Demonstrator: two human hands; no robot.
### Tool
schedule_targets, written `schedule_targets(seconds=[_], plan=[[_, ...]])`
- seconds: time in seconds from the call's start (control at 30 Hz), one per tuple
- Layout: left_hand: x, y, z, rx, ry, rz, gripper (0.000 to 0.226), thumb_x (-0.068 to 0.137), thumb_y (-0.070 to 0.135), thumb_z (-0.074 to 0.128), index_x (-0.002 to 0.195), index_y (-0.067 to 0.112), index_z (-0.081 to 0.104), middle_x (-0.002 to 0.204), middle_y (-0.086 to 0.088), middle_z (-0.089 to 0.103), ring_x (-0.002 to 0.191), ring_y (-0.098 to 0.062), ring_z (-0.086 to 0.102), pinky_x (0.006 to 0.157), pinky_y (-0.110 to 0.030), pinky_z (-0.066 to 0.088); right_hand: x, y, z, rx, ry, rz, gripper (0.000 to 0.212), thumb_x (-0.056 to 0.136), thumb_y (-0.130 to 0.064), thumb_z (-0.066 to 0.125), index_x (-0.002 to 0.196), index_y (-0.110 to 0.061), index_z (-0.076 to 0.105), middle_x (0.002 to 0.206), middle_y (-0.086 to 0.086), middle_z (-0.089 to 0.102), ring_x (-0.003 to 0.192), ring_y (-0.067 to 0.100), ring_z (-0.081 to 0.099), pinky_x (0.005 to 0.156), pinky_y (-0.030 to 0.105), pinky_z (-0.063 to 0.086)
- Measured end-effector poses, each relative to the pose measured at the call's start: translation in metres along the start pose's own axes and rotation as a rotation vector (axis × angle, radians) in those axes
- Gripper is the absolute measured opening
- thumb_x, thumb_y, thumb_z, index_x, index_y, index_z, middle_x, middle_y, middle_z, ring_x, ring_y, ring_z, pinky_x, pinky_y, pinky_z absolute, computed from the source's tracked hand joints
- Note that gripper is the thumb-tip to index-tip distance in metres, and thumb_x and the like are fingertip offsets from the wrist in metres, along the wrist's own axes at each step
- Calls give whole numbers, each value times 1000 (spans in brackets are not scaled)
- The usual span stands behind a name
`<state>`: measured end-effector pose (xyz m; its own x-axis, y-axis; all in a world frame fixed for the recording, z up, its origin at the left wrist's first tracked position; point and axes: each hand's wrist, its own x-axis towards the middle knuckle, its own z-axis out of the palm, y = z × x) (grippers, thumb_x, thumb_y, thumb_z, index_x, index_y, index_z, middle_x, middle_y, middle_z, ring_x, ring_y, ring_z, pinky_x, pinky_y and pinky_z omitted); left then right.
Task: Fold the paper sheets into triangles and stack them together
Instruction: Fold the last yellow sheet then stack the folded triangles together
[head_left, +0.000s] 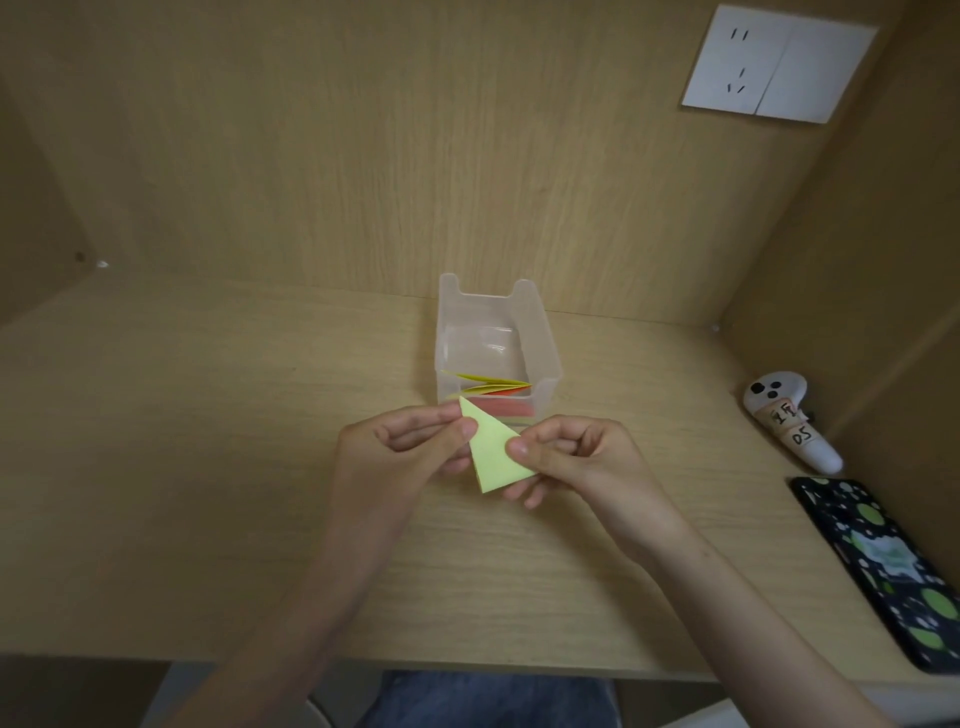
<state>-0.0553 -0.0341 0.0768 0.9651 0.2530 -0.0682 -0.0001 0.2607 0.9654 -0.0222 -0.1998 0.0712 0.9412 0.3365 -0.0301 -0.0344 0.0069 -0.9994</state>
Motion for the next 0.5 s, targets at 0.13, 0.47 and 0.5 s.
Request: schedule_targets(seconds=[0.13, 0.47, 0.5], plan=[[-2, 1, 1, -3, 0, -14, 17, 73, 0, 73, 89, 7, 71, 75, -6, 75, 68, -15, 72, 58, -17, 56, -1, -1, 0, -3, 20, -4, 6, 79, -2, 67, 82, 3, 65, 63, 13, 69, 51, 17, 66, 49, 22, 51], [-2, 2, 1, 1, -17, -32, 18, 74, -1, 73, 89, 7, 71, 77, -6, 75, 70, -15, 72, 60, -17, 57, -2, -2, -2, -10, 32, 2, 8, 78, -3, 68, 82, 3, 65, 61, 14, 68, 50, 16, 64, 51, 22, 52], [-2, 2, 1, 0, -18, -32, 17, 74, -1, 73, 88, 7, 71, 77, -6, 75, 70, -14, 72, 60, -17, 56, -3, -2, -1, -9, 34, 5, 8, 78, -2, 68, 83, 4, 66, 61, 14, 68, 50, 16, 64, 51, 22, 52]])
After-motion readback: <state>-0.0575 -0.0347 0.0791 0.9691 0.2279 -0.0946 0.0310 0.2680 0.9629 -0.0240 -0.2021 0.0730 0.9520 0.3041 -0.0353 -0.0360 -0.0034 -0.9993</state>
